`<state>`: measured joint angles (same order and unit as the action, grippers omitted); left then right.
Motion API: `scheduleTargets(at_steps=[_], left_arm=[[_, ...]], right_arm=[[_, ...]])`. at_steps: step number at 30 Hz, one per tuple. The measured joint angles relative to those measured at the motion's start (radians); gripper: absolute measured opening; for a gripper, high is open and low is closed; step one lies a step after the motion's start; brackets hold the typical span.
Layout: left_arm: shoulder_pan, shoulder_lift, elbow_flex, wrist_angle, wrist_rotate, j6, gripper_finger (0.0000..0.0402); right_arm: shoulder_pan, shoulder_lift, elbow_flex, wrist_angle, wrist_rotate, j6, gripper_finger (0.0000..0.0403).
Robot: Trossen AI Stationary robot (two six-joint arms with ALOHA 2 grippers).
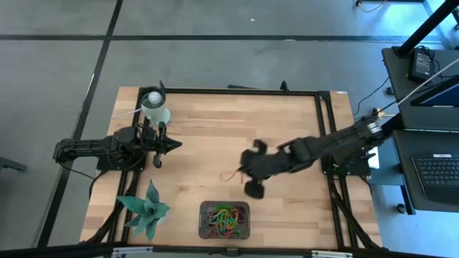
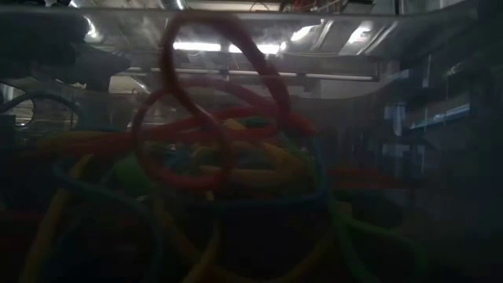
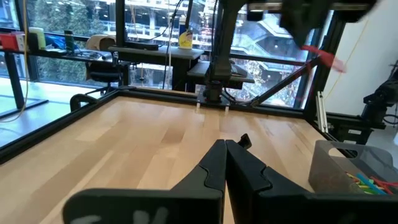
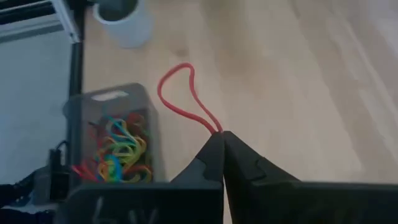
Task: Pick and place rubber bands into bin
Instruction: Put the red rubber band into the black bin
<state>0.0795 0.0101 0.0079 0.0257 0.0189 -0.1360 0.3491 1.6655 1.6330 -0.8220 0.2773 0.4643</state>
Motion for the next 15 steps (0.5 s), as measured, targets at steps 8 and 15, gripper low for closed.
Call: scheduleTargets(at_steps=[8, 15], left_arm=[[0.0, 0.0, 0.0, 0.0, 0.0, 0.0, 0.0001], [0.0, 0.0, 0.0, 0.0, 0.0, 0.0, 0.0001]], right_arm=[[0.051, 0.312, 0.365, -0.128, -0.073, 0.003, 0.0], [0.1, 0.507, 0.527, -0.142, -0.139, 0.043, 0.0]])
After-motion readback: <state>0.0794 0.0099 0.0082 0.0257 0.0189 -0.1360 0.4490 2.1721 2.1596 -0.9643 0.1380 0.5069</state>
